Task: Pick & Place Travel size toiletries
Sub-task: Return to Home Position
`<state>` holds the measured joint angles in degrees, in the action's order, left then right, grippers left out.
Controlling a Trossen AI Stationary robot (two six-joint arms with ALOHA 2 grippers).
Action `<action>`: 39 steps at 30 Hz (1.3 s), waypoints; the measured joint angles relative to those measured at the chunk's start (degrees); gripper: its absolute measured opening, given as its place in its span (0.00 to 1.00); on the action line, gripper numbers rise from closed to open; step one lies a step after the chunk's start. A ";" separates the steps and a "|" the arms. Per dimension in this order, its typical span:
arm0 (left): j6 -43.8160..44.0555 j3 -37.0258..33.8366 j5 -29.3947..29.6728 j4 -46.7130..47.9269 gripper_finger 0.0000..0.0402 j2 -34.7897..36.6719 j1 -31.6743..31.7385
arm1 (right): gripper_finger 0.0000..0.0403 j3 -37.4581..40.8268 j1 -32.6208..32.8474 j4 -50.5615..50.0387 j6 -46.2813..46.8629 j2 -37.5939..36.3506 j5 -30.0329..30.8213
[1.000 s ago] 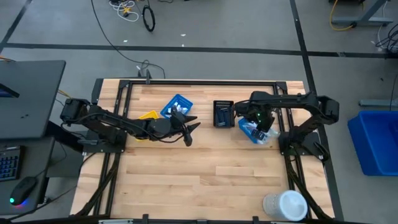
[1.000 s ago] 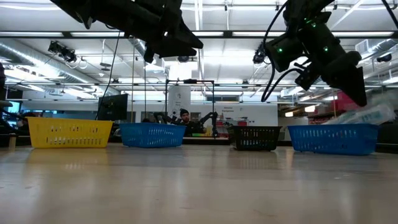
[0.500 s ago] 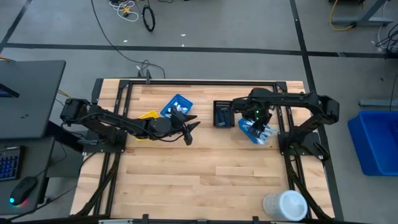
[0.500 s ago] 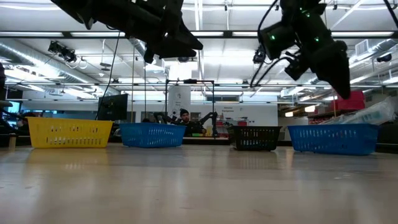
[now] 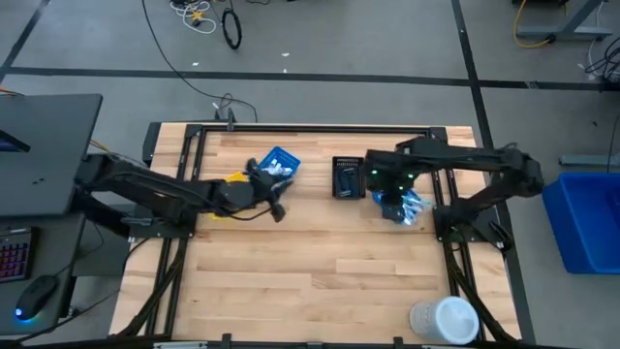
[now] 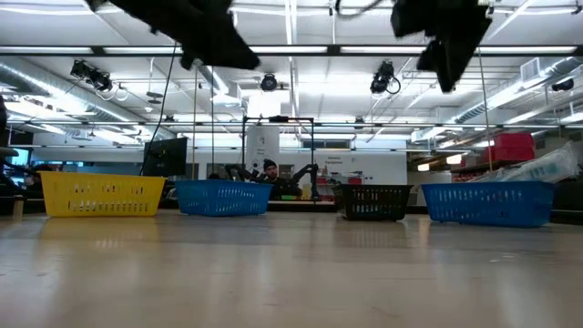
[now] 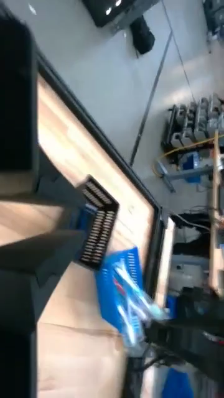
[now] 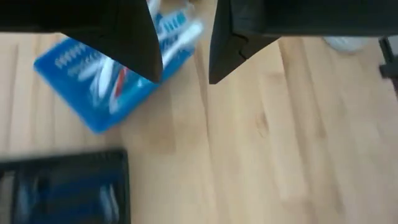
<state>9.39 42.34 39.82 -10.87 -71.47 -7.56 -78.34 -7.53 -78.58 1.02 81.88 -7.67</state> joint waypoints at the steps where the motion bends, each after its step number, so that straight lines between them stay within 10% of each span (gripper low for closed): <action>1: -0.07 0.05 -0.03 3.51 0.18 2.41 -0.18 | 0.34 0.07 0.63 1.45 -0.03 -1.61 0.00; 9: -8.02 -0.01 -5.09 29.35 0.02 17.09 -1.69 | 0.29 12.08 2.84 30.25 -9.60 -21.52 -0.23; 18: -12.62 -8.06 -15.55 23.80 0.04 31.92 -1.23 | 0.26 35.43 2.62 58.05 -8.54 -41.46 -2.11; 39: -15.63 -30.84 -25.72 14.31 0.04 71.58 1.76 | 0.21 57.10 2.65 68.23 -9.47 -66.58 -10.57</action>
<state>-6.24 11.50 14.10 3.44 0.11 -5.80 -21.25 -4.89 -10.36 -8.45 15.30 -18.24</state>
